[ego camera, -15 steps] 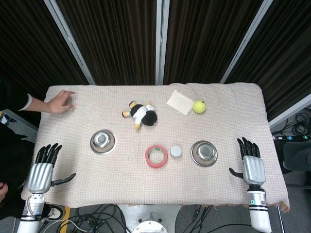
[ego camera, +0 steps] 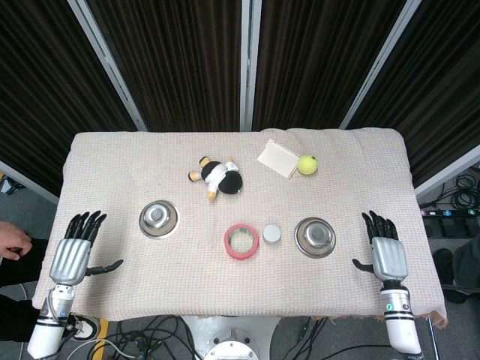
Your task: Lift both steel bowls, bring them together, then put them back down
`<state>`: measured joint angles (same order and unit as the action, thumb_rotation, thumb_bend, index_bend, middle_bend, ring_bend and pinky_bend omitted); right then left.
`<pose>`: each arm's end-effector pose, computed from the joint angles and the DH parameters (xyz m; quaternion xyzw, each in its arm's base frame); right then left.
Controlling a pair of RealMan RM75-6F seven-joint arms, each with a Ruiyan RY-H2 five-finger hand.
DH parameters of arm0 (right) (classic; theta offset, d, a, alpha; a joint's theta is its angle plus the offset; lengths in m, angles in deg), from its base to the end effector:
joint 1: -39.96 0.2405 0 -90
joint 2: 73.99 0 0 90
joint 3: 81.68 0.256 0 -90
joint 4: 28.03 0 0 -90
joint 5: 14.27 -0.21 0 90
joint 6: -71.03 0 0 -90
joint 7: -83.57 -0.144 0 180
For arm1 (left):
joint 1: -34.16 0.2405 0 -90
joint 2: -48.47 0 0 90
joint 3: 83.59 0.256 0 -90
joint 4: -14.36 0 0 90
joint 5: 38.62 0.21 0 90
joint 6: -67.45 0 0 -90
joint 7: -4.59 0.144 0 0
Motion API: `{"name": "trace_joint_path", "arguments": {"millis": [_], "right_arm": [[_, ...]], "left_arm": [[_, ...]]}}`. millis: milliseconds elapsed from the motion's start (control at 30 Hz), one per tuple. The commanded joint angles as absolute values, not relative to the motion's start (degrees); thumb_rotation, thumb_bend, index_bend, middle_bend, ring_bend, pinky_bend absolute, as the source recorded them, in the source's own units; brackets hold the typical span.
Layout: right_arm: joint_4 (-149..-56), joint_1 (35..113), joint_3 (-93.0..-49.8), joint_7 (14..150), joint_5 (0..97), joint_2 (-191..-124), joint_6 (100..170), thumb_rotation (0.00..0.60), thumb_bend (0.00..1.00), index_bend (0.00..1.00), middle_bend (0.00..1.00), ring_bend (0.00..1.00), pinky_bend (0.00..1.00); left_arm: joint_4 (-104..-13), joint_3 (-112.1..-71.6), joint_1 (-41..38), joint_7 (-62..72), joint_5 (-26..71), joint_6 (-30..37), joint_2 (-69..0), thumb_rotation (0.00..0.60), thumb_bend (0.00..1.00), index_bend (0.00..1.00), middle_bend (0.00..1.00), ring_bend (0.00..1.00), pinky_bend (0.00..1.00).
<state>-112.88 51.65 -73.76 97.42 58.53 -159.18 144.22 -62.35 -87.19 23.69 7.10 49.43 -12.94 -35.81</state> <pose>-0.2967 -0.2293 0.0416 0.5866 -0.4580 0.3441 0.5724 -0.3007 0.2141 0.0556 -0.6290 -0.3832 -0.4092 0.5386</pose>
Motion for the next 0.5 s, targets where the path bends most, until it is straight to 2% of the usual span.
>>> {"name": "trace_joint_path", "arguments": {"millis": [33,100,267,500], "right_arm": [[-115.6,54.9,-72.2,100.4,55.3,-156.4,138.9,0.600,0.04,0.00,0.00,0.00,0.00],[-116.3,56.6,-71.1,101.2,54.0,-155.7,136.7,0.600,0.07,0.00,0.00,0.00,0.00],[-116.3,61.0,-69.9,106.7,50.4,-156.2,132.5,0.600,0.09,0.00,0.00,0.00,0.00],[-116.2,65.6,-71.1,113.5,44.0,-158.1,126.8,0.600,0.04,0.00,0.00,0.00,0.00]], "left_arm": [[-64.5,-89.5,17.3,8.0,47.6,-3.6,-32.6,0.546,0.01,0.09,0.05,0.00,0.05],[-65.1,-90.4,14.6,8.2,45.8,1.4,-31.6,0.599,0.01,0.09,0.05,0.00,0.05],[-64.2,-91.3,8.5,9.6,41.0,13.1,-30.2,0.600,0.02,0.09,0.05,0.00,0.05],[-62.7,-90.7,5.4,11.3,38.4,17.9,-30.3,0.600,0.03,0.09,0.05,0.00,0.05]]}}
